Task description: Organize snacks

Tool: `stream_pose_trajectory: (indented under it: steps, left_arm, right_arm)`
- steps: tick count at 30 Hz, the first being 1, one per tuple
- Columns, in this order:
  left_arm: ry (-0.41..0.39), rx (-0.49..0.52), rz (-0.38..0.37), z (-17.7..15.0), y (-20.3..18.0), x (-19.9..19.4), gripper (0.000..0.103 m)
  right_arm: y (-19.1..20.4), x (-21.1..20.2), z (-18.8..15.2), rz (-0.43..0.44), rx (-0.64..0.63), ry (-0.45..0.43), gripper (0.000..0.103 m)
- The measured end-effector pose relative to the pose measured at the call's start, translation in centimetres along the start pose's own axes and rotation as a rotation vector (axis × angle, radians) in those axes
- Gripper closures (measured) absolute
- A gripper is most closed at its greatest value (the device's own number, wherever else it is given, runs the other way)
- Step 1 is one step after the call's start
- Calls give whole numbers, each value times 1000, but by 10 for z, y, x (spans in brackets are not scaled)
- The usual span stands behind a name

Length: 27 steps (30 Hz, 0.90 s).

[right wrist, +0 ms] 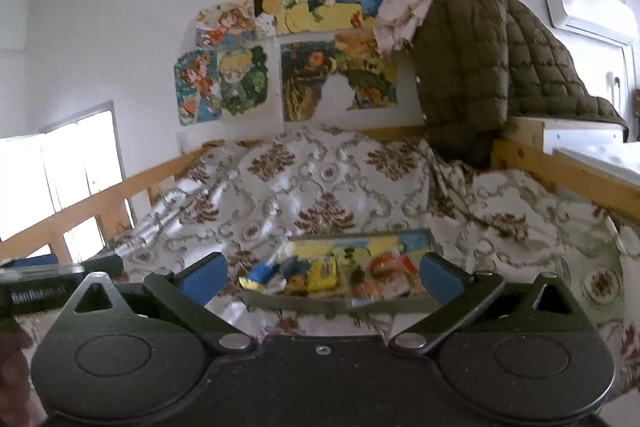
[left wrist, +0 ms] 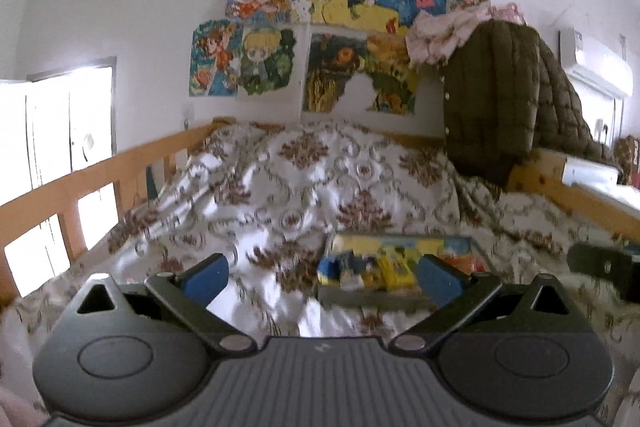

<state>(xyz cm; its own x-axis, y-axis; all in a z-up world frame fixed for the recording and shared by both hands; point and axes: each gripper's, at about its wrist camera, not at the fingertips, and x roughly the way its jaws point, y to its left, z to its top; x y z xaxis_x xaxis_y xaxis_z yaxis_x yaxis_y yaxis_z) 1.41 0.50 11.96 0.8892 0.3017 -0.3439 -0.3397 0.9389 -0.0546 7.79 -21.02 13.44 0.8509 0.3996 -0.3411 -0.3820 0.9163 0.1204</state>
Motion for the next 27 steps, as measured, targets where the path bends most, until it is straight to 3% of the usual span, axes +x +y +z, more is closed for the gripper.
stream_pose_trajectory:
  steps: [14,27]
  left_arm:
    - [147,4,38,-56,-8,8,1]
    - [270,20,52,-78,-16,21,1]
  right_arm:
    - [0,12,-63,-54,17,149,1]
    - [-10,29,-98,-73,14,252,1]
